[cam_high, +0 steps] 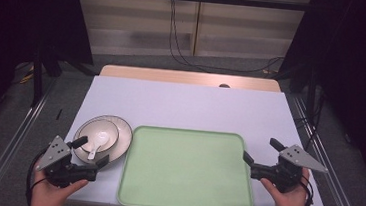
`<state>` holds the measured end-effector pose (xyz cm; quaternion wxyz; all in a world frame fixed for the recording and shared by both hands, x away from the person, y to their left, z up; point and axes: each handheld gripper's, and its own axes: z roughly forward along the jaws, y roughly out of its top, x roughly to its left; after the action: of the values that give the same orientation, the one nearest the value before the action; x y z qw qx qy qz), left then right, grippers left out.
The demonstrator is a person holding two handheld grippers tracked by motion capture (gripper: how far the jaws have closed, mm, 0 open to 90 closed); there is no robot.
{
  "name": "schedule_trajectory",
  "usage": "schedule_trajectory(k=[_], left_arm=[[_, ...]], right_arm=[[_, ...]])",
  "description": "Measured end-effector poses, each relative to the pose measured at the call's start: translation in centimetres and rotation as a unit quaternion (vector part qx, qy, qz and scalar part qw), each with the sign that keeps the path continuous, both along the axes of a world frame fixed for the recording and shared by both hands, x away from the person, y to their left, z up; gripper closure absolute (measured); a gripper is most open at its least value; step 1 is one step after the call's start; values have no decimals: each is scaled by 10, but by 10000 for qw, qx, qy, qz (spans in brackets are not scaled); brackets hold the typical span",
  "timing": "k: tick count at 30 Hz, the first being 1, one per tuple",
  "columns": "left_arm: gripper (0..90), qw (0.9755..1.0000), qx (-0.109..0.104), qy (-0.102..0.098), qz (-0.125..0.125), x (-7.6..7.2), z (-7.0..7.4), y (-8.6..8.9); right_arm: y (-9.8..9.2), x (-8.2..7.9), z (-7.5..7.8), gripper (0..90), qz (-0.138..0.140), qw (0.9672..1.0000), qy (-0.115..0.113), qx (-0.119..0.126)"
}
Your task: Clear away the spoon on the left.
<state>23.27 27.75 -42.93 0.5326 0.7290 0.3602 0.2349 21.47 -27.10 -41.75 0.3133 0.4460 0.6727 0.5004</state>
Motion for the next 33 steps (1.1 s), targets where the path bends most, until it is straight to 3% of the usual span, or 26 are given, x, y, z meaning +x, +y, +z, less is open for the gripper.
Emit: schedule_trajectory(k=[13,21,29,33], left_arm=[[78,9997,98,131,190,-7,-2,6],[197,9990,245,154,340,-12,-3,12],[407,9980,451,251,376,-15,-9,15],[489,9978,449,307,375,-14,-10,15]], right_arm=[[5,6,-3,11,83,9999,-36,-54],[8,9,-4,11,173,9998,-77,-108],[7,11,-4,11,188,9998,-86,-57],[7,11,-4,11,192,9997,-103,-72]])
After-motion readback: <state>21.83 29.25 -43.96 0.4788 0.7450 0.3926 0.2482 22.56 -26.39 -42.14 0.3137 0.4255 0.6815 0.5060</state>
